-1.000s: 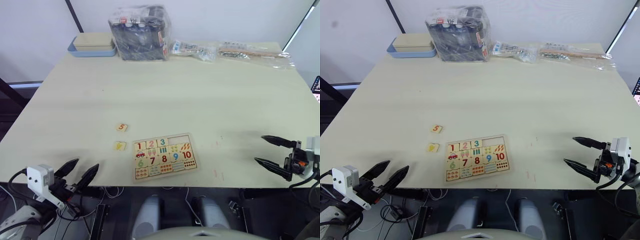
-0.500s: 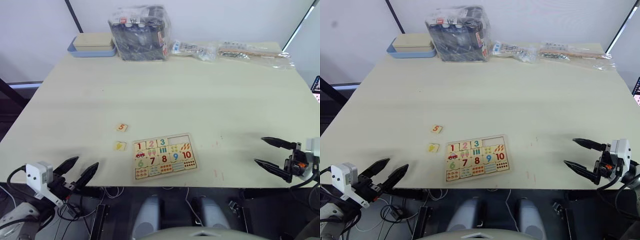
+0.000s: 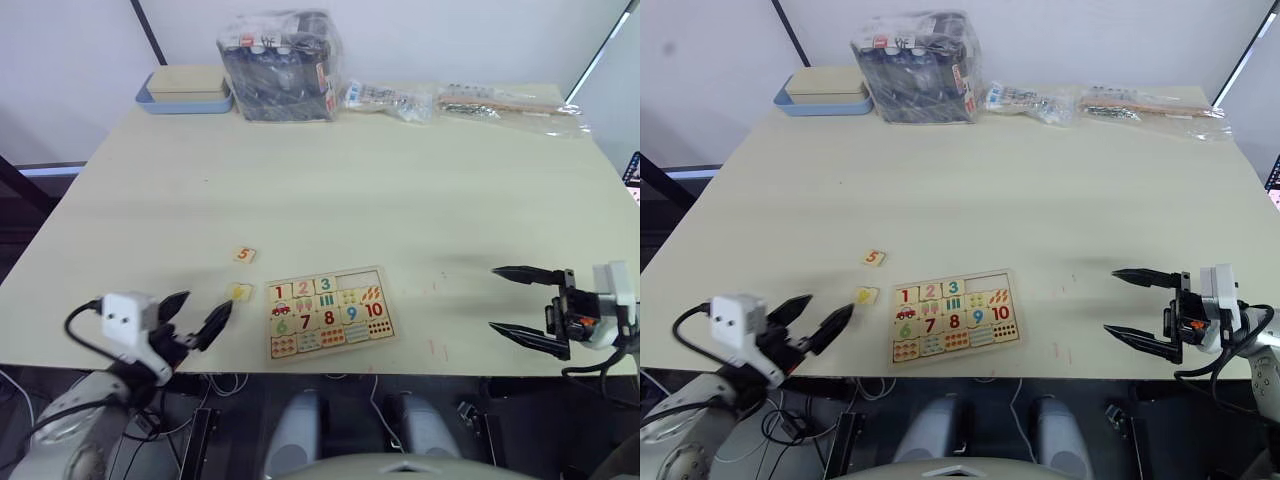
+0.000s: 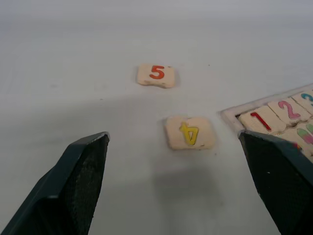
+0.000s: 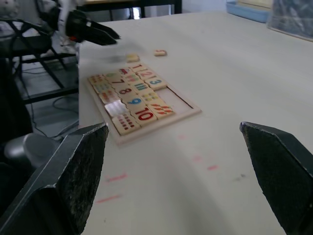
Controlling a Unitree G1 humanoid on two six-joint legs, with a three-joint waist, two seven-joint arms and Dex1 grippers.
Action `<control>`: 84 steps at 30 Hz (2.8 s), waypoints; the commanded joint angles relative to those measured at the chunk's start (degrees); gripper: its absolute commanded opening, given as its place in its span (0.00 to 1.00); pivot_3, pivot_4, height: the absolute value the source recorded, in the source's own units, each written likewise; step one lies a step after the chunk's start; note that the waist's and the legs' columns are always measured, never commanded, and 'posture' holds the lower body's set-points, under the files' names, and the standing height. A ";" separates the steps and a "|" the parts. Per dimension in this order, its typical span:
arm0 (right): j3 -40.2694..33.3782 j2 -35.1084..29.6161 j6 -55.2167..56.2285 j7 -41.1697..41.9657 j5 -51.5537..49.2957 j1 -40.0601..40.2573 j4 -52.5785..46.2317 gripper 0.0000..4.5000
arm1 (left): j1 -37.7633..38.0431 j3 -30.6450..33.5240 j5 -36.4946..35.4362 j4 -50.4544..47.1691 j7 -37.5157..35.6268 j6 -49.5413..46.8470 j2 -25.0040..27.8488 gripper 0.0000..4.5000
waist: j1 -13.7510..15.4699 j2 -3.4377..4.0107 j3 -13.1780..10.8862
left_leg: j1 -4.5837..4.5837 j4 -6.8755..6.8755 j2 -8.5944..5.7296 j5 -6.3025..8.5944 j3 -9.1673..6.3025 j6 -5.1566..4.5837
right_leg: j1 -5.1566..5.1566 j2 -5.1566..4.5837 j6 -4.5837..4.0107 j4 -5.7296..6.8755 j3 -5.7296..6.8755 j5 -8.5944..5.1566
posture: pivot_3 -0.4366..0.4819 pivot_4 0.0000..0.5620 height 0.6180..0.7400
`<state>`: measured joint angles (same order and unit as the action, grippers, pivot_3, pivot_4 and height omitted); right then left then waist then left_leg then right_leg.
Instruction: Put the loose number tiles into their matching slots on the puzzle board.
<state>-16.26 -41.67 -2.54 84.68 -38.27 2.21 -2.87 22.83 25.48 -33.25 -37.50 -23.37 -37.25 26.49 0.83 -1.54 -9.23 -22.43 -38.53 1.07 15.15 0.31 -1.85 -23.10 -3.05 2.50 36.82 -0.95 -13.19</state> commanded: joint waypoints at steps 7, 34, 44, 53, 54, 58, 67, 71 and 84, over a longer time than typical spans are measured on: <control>-0.16 -2.07 -2.14 2.48 -2.13 -1.67 -3.73 1.00 | -10.40 -4.20 -1.66 -15.00 22.64 -28.76 -2.18 0.99 | -0.01 0.00 0.01 | 0.03 -0.01 -0.02 0.00 -0.01 0.00 | 0.02 0.24 0.01 0.02 0.00 0.01 | 0.48 0.27 1.00; 0.60 -1.68 -2.04 2.43 -0.35 -3.57 -2.49 1.00 | -20.82 -6.38 6.35 -12.40 25.09 -45.39 -7.15 0.83 | -0.01 0.00 0.01 | 0.04 0.00 -0.09 -0.01 -0.03 0.01 | 0.04 0.22 -0.03 0.02 -0.05 0.01 | 0.48 0.27 1.00; 1.20 -1.74 -1.59 2.39 0.01 -3.96 -1.97 1.00 | -22.48 -9.11 9.51 -10.59 24.42 -44.78 -8.05 0.83 | 0.11 0.04 0.04 | 0.03 0.00 -0.13 -0.01 -0.04 0.01 | 0.05 0.16 -0.03 0.02 -0.03 0.01 | 0.48 0.27 1.00; 0.98 -1.72 -1.45 2.16 0.10 -3.31 -2.26 1.00 | -21.96 -9.53 10.60 -10.58 21.89 -44.81 -7.99 0.53 | 0.05 0.07 0.06 | 0.03 0.00 -0.13 -0.01 -0.04 0.01 | 0.05 0.14 -0.03 0.02 -0.03 0.01 | 0.48 0.27 1.00; 0.95 -1.70 -1.45 2.10 0.10 -3.21 -2.32 1.00 | -21.84 -9.43 10.74 -10.68 21.70 -44.89 -7.93 0.44 | 0.05 0.08 0.06 | 0.04 0.00 -0.13 -0.01 -0.04 0.01 | 0.05 0.14 -0.03 0.02 -0.03 0.01 | 0.48 0.27 1.00; 1.13 -1.34 -1.29 1.64 0.21 -2.89 -2.71 1.00 | -21.44 -7.78 11.30 -11.03 20.22 -43.97 -6.49 0.33 | 0.00 0.10 0.07 | 0.04 0.00 -0.13 -0.01 -0.03 0.01 | 0.05 0.14 -0.03 0.02 -0.03 0.01 | 0.48 0.27 1.00; 1.81 0.12 -2.07 0.05 -0.58 -2.95 -3.94 1.00 | -9.56 1.64 6.06 -6.47 -8.98 -20.10 12.75 0.33 | 0.15 0.17 0.04 | 0.06 0.13 -0.06 0.00 0.00 0.02 | -0.01 -0.12 -0.08 -0.02 -0.04 -0.01 | 0.48 0.27 1.00; 3.00 1.02 -1.71 -0.17 -0.46 -2.03 -5.74 1.00 | -4.91 4.12 6.45 4.30 -30.01 -2.45 23.11 0.33 | 0.04 0.18 0.04 | 0.02 0.13 -0.09 0.00 0.02 0.03 | -0.11 -0.29 -0.09 -0.09 0.01 -0.02 | 0.48 0.27 1.00; 5.01 0.49 -5.27 -1.51 -3.31 -1.16 -15.68 1.00 | -21.40 -13.32 14.97 36.64 -61.02 33.63 36.72 0.33 | 0.07 0.31 -0.05 | -0.29 0.23 -0.05 0.10 0.33 -0.14 | -0.38 -0.57 -0.07 -0.19 0.42 0.00 | 0.48 0.27 1.00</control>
<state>-10.22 -40.45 -7.44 83.51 -40.10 0.58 -15.99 3.36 13.91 -19.44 -2.74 -82.44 -7.48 62.87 0.90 -1.23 -9.28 -22.74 -38.30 1.02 15.26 0.65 -2.00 -23.48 -3.56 2.43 36.62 -0.53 -13.19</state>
